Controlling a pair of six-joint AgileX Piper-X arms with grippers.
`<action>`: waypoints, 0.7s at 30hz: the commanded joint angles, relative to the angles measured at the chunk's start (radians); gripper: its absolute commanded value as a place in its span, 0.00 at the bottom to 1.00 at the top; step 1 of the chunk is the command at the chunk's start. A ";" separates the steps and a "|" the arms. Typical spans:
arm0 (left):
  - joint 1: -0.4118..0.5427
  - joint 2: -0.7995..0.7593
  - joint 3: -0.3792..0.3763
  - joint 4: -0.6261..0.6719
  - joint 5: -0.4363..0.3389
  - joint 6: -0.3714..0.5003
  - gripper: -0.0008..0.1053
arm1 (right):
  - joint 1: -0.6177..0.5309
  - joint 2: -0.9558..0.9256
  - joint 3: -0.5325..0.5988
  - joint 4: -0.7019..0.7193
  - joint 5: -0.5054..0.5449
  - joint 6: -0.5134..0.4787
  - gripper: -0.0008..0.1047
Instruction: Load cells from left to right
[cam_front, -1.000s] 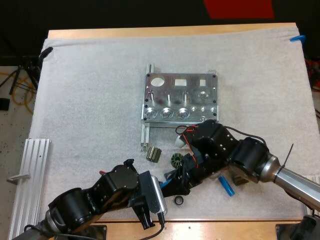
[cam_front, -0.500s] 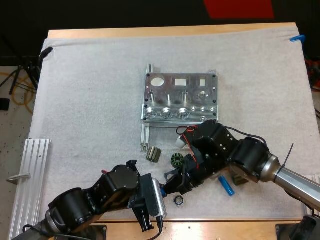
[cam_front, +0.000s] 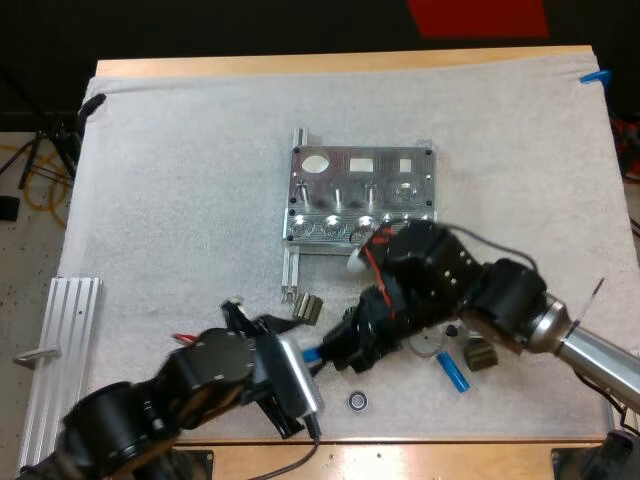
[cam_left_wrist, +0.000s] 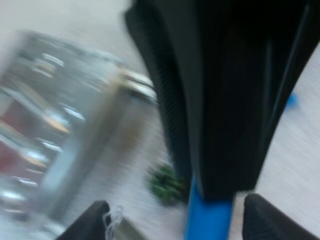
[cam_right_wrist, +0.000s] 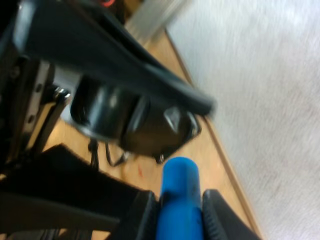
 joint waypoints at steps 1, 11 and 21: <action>0.014 -0.046 -0.014 -0.012 -0.074 -0.017 0.55 | -0.030 -0.013 -0.052 0.058 0.045 -0.028 0.01; 0.319 -0.227 -0.014 -0.018 0.007 -0.009 0.55 | -0.165 -0.002 -0.201 0.306 0.301 -0.161 0.01; 0.733 -0.242 -0.014 0.053 0.384 -0.028 0.55 | -0.189 0.231 -0.407 0.524 0.642 -0.238 0.01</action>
